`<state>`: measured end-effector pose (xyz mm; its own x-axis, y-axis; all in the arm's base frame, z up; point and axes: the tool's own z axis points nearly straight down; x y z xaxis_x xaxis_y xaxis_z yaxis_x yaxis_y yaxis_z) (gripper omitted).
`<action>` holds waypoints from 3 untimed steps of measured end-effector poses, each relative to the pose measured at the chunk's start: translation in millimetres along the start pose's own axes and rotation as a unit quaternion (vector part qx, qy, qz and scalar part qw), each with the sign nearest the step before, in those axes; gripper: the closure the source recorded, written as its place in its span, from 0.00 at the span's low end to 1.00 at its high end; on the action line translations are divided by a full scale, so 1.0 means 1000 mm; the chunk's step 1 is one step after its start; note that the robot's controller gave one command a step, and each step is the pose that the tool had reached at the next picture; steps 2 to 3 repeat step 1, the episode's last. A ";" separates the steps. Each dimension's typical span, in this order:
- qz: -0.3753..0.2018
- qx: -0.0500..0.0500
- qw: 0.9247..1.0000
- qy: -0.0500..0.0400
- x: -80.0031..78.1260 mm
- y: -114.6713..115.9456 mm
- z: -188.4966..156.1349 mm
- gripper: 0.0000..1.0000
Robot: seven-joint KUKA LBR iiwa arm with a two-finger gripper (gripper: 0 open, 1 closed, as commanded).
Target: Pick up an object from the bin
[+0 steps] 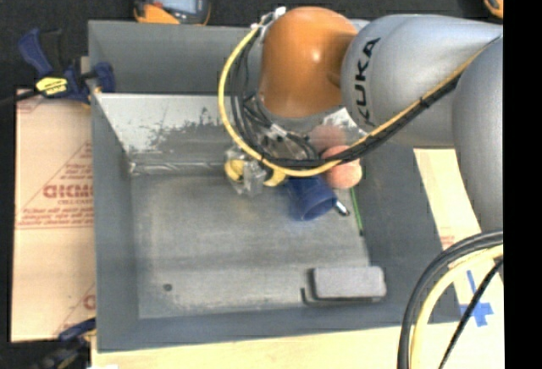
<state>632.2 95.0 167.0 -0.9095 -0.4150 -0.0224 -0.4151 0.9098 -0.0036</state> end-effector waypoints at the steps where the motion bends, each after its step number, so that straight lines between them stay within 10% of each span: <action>1: 0.002 0.001 1.000 -0.002 -0.001 -0.001 -0.020 1.00; 3: 0.002 0.001 1.000 -0.002 -0.001 -0.001 -0.020 1.00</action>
Offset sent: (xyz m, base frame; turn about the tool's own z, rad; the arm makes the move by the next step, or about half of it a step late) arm 0.0011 -0.0004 0.0321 0.0027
